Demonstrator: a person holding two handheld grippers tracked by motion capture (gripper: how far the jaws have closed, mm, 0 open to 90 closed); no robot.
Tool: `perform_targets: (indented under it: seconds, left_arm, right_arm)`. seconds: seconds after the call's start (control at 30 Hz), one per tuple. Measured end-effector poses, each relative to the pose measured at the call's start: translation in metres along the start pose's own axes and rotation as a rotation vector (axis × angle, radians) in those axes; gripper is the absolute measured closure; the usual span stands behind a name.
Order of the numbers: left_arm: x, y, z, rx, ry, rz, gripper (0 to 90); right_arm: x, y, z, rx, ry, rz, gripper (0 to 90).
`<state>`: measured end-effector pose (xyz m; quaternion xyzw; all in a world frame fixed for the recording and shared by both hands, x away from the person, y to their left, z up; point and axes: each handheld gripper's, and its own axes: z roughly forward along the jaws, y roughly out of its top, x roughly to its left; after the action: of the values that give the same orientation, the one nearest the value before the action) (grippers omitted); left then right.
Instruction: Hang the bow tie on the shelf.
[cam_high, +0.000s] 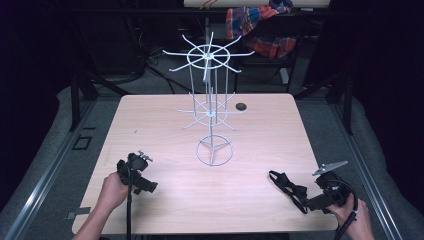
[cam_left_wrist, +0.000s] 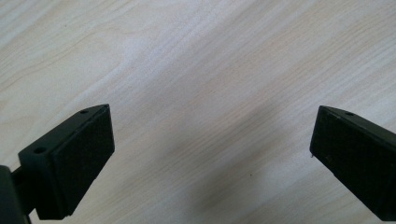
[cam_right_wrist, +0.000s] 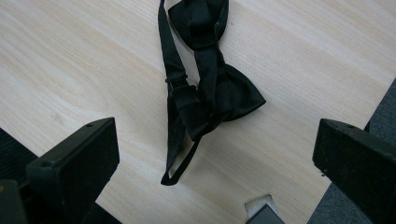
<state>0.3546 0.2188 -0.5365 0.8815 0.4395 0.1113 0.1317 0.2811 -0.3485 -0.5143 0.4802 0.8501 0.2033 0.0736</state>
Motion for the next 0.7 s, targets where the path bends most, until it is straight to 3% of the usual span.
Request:
perform_targets:
  seconds: [0.7]
  left_arm:
    - [-0.0022, 0.0014, 0.0017, 0.017, 0.003, 0.013, 0.0]
  right_arm:
    - [0.0017, 0.0013, 0.0004, 0.015, -0.008, -0.013, 0.0]
